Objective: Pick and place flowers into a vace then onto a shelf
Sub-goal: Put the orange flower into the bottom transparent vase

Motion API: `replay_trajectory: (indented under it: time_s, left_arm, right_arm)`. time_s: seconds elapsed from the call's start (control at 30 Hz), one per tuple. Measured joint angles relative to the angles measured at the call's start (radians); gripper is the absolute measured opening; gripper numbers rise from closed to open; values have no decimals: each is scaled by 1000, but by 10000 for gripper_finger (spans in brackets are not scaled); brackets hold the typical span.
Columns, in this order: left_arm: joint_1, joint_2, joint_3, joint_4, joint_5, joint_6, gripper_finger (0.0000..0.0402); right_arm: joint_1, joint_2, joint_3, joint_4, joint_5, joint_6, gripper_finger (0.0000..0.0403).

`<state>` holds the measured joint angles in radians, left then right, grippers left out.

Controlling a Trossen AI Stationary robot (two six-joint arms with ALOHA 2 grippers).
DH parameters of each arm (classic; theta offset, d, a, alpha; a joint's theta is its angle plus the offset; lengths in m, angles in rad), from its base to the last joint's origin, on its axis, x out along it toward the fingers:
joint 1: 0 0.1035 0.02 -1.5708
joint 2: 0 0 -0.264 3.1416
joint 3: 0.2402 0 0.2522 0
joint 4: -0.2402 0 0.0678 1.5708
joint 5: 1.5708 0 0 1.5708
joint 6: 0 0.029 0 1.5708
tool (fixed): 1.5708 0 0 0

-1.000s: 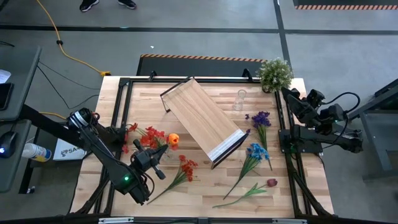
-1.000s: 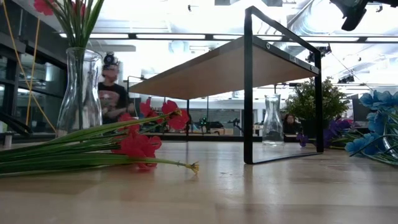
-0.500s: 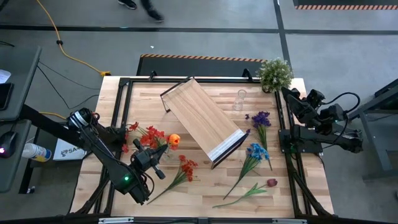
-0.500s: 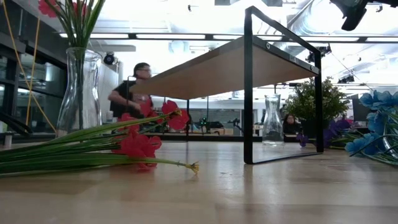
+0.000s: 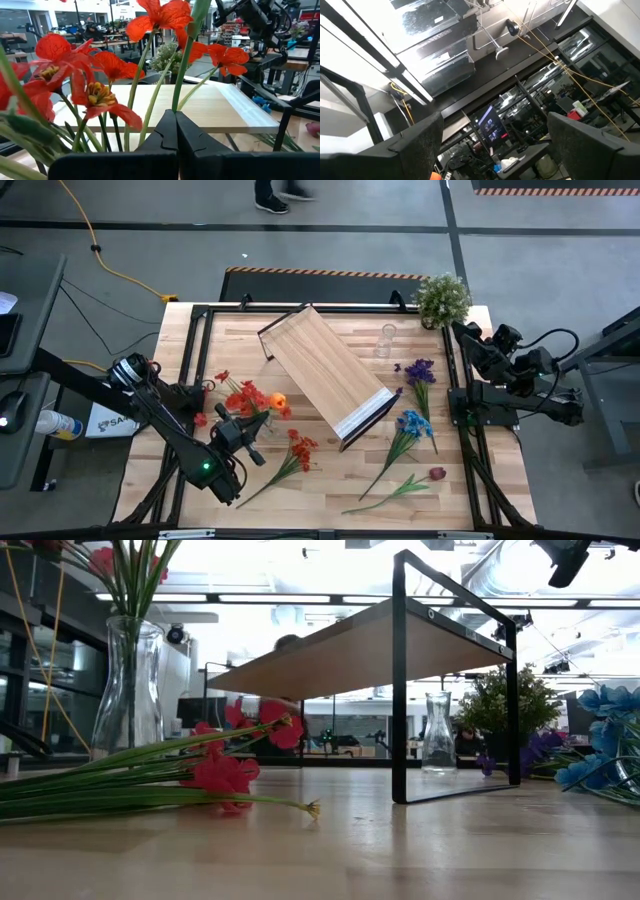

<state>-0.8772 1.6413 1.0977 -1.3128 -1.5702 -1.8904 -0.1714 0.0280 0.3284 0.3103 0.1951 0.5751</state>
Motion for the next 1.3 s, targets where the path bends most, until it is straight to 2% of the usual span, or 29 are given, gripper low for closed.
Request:
replay_trajectory:
  time_s: [0.47, 0.6, 0.87, 1.3]
  left_arm:
    - [0, 0, 0, 46, 0, 0, 21]
    - [0, 0, 0, 59, 30, 1, 22]
    - [0, 0, 0, 74, 53, 0, 65]
    - [0, 0, 0, 94, 68, -1, 68]
  right_arm:
    - [0, 0, 0, 0, -4, -4, 344]
    - [0, 0, 0, 0, -4, -3, 344]
    - [0, 0, 0, 0, -5, -3, 344]
    - [0, 0, 0, -1, -4, -3, 344]
